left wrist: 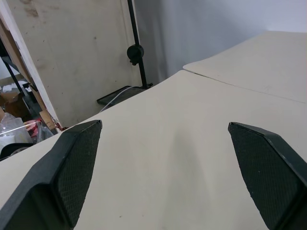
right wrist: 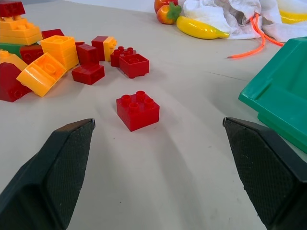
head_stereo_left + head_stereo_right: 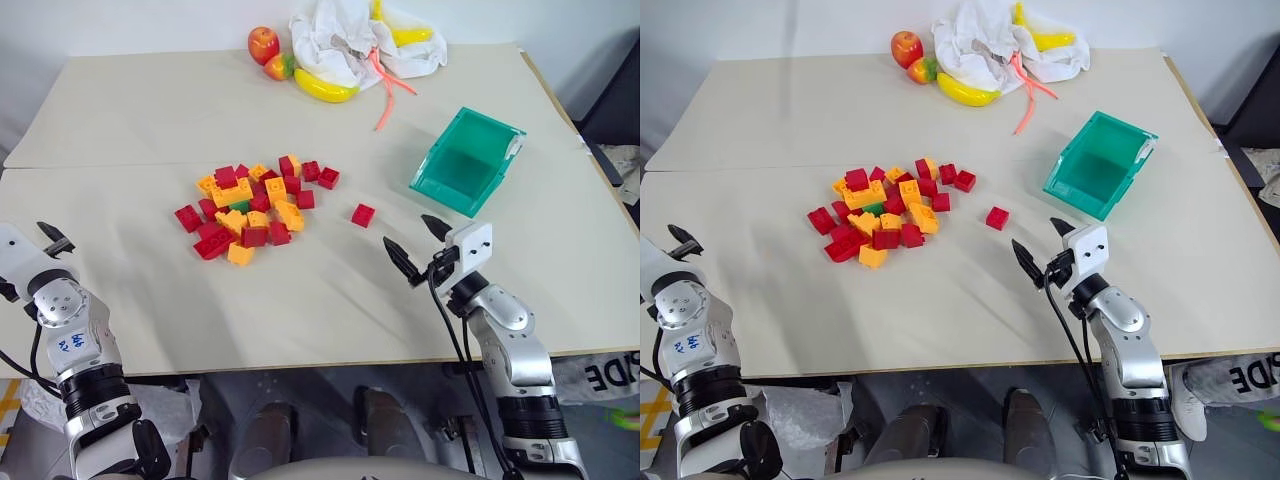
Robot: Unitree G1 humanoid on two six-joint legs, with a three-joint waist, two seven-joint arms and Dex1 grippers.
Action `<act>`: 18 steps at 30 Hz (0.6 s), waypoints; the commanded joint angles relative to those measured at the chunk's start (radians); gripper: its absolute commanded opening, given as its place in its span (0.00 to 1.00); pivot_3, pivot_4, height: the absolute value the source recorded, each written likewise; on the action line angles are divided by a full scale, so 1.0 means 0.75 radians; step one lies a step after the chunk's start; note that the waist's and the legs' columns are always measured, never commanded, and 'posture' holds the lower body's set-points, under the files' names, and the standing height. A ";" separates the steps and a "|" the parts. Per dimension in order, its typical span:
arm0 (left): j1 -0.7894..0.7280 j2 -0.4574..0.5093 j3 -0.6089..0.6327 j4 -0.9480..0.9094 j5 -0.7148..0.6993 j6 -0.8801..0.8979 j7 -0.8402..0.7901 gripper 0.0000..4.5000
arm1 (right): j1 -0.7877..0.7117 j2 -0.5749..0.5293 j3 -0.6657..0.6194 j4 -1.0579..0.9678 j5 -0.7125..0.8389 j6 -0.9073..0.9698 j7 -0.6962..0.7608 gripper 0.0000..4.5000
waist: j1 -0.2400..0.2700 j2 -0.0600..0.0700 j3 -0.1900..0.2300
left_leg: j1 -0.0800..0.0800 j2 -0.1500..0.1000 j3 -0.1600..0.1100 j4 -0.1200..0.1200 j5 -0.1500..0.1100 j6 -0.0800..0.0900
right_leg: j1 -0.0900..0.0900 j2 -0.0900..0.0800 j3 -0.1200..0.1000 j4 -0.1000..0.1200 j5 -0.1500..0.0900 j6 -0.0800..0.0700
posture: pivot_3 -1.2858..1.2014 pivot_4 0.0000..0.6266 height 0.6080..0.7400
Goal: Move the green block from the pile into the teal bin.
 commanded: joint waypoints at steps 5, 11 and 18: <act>-0.013 0.018 -0.002 -0.030 -0.040 -0.063 -0.095 1.00 | -0.023 -0.016 -0.004 -0.056 0.015 0.000 0.017 1.00 | -0.001 0.000 0.000 | 0.000 0.000 0.000 0.000 0.000 0.000 | 0.000 0.000 0.000 0.000 0.000 0.000 | 0.52 0.24 1.00; -0.005 0.053 -0.025 -0.064 -0.092 -0.053 -0.253 1.00 | -0.091 -0.052 -0.013 -0.033 0.041 0.015 0.079 1.00 | -0.001 0.000 0.000 | 0.000 0.000 0.000 0.000 0.000 0.000 | 0.000 0.000 0.000 0.000 0.000 0.000 | 0.52 0.24 1.00; 0.028 0.174 -0.064 -0.091 -0.183 -0.018 -0.582 1.00 | -0.167 -0.121 0.009 -0.057 0.119 0.083 0.230 1.00 | -0.003 0.000 0.000 | 0.000 0.001 0.000 0.000 0.000 0.000 | 0.000 0.000 0.000 -0.001 0.000 0.000 | 0.52 0.24 1.00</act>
